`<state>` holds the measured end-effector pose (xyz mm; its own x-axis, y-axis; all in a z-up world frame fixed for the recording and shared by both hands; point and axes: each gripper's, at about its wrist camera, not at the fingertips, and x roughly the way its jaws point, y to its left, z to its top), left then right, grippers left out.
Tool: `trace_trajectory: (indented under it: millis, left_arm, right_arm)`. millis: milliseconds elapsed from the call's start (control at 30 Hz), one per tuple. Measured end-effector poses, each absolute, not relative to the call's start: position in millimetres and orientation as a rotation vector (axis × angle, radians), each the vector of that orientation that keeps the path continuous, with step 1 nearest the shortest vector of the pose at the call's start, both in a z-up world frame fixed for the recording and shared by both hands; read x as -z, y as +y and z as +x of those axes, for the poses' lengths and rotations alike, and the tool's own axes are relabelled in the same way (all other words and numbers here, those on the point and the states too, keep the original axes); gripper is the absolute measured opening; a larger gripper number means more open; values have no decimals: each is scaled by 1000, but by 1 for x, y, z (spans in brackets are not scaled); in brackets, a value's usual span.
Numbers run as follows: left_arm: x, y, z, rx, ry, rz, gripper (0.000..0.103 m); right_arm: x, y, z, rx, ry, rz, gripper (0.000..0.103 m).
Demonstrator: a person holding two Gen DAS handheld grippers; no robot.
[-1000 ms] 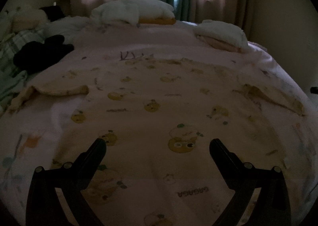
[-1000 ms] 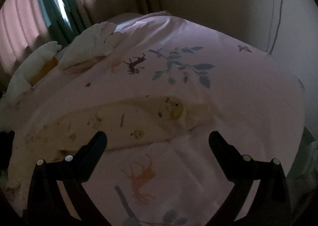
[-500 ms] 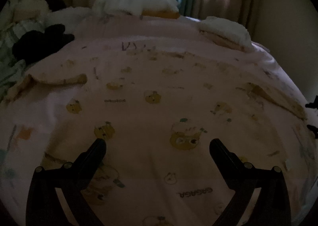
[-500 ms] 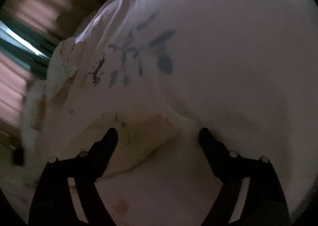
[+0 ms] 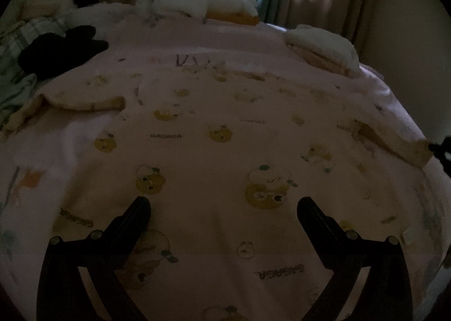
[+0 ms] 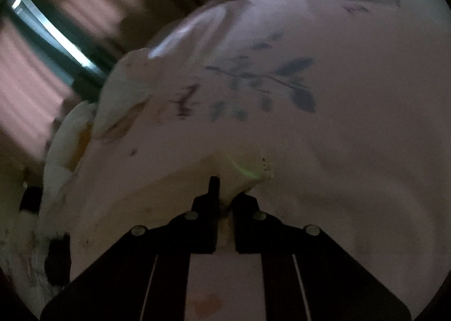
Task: Fold small clothes
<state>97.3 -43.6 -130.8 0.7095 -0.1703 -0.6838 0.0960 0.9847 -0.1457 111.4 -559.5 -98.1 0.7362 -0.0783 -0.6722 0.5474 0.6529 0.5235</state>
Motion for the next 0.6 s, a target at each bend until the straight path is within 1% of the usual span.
trace_trajectory:
  millis: [233, 433, 600]
  left_arm:
    - [125, -33, 95, 163, 755, -132, 103]
    - [117, -19, 92, 140, 723, -155, 103]
    - [120, -9, 93, 117, 733, -180, 103]
  right_arm:
    - [45, -487, 154, 189, 629, 690, 8]
    - [31, -409, 206, 28, 669, 608, 8]
    - [28, -336, 245, -94, 722, 526, 8]
